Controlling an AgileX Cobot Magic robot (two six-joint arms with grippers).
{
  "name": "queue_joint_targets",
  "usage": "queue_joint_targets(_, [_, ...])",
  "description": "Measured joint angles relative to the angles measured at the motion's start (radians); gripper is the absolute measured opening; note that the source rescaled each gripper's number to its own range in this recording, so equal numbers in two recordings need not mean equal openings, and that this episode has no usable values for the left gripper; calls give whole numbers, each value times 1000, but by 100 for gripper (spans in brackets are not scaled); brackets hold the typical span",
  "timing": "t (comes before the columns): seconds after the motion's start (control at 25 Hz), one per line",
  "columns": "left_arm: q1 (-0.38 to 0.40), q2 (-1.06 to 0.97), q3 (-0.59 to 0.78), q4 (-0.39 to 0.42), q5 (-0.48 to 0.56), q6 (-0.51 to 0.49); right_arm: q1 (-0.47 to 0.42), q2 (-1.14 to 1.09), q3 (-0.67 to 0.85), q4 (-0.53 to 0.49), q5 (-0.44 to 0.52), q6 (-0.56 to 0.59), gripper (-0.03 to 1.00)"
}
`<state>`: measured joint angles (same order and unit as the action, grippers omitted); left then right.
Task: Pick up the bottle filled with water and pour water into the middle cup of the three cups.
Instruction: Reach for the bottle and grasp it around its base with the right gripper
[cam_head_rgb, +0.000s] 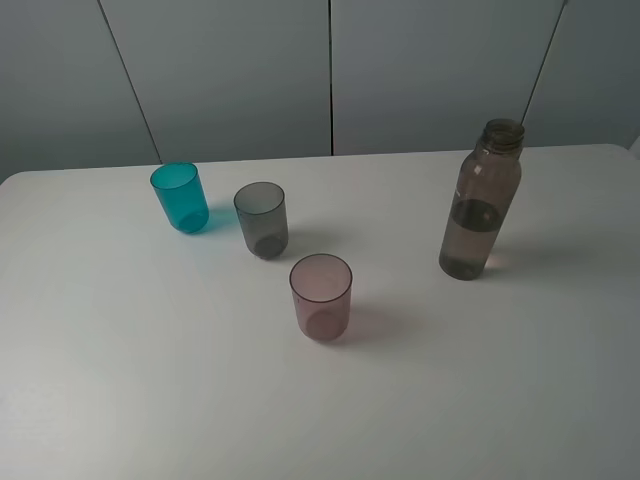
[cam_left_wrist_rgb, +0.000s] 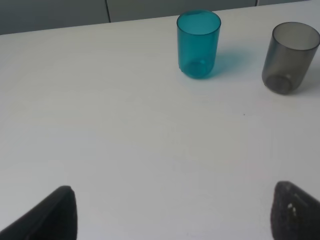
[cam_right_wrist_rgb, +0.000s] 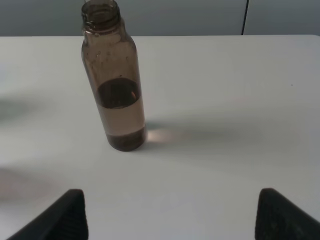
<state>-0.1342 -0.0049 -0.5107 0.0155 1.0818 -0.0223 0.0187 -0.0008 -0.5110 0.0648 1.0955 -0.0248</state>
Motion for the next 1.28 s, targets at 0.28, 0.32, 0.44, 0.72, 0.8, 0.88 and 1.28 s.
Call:
queue_joint_targets(0.28, [0,0,0,0,0,0,0,0,0,0,0,0,17])
queue_joint_targets(0.32, [0,0,0,0,0,0,0,0,0,0,0,0,17])
queue_joint_targets(0.44, [0,0,0,0,0,0,0,0,0,0,0,0,17])
queue_joint_targets(0.72, [0,0,0,0,0,0,0,0,0,0,0,0,17])
queue_joint_targets(0.8, [0,0,0,0,0,0,0,0,-6,-2,2,0,16])
queue_joint_targets(0.88, [0,0,0,0,0,0,0,0,-29,-8,3,2,15])
queue_joint_targets(1.28, [0,0,0,0,0,0,0,319,-209,-28,-9,2,15])
